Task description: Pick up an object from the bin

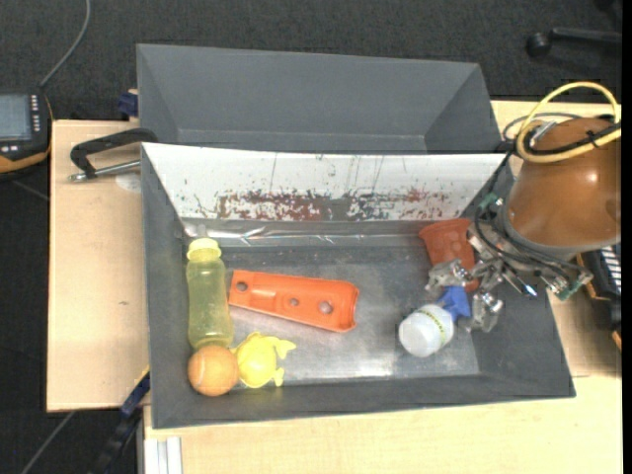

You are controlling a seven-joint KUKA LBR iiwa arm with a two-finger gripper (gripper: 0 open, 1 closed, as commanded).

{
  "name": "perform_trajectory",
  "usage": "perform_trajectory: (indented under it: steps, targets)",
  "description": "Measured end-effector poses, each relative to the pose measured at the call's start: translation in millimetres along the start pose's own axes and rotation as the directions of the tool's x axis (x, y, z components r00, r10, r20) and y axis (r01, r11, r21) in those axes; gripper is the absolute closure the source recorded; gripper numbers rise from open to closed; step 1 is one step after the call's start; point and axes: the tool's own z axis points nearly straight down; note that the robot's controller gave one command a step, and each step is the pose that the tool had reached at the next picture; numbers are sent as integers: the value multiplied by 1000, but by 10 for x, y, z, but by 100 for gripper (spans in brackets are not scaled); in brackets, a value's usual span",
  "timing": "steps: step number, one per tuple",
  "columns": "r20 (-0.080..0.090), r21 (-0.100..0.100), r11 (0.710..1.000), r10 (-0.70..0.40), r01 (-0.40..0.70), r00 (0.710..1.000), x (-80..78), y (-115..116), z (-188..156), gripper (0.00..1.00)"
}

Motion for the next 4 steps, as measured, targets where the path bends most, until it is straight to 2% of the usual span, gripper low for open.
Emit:
perform_trajectory:
  steps: [1,2,3,4]
  targets:
    - [-8,-13,999,-36,35,999,-55,57,806,100]
    - [-8,-13,999,-35,35,999,-55,57,806,100]
    - [-7,-16,997,-70,70,998,-53,86,266,100]
    - [3,-2,997,-78,78,997,-130,96,135,100]
